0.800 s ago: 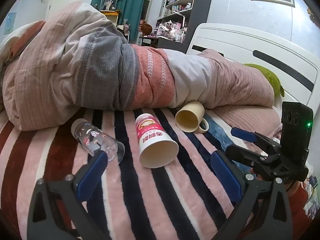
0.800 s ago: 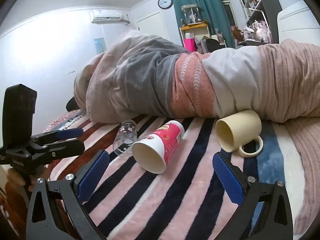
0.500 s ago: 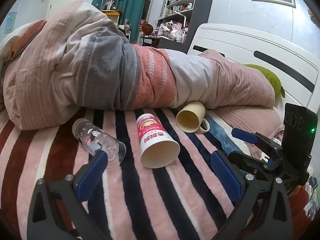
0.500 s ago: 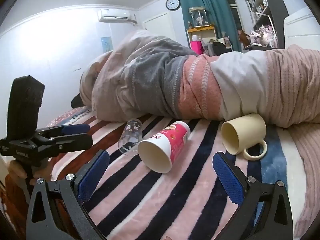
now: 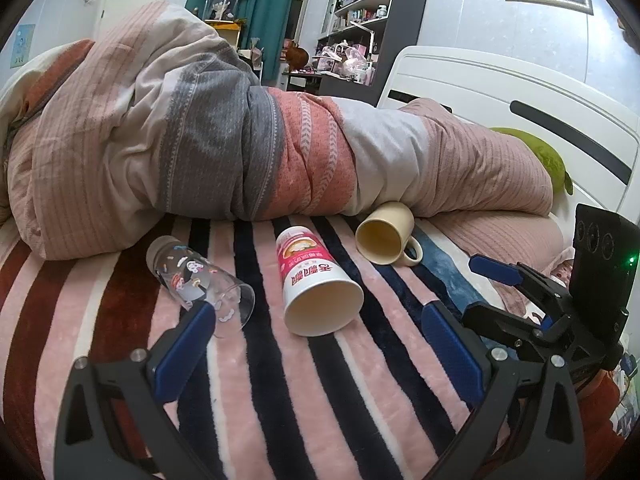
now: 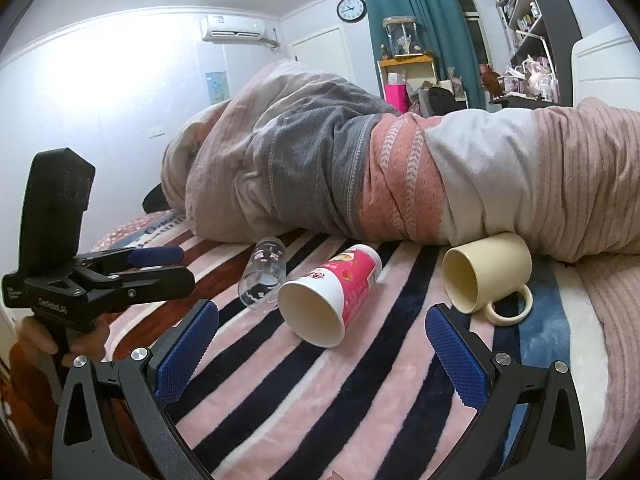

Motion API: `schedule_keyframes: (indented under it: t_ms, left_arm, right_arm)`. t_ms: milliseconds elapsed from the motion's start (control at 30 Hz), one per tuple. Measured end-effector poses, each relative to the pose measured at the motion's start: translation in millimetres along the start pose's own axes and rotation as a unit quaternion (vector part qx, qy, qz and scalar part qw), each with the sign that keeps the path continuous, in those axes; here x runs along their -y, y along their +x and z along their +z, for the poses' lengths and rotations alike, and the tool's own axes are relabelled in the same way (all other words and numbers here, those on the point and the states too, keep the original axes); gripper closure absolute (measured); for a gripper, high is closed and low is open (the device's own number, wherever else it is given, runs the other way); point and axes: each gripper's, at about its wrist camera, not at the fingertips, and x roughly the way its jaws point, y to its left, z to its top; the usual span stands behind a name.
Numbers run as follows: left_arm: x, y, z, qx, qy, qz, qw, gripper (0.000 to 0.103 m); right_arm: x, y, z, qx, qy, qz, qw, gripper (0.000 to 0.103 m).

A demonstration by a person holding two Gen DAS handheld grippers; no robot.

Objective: Flip cup upside down

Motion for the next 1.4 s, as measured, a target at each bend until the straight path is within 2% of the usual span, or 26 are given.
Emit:
schedule_keyframes:
  t_ms: [1400]
  left_arm:
    - [0.6,-2.1,0.2,0.0,0.001,-0.002,1.0,0.001]
  right_arm:
    - [4.8,-0.4,-2.1,-0.001,0.008,0.002,1.0,0.0]
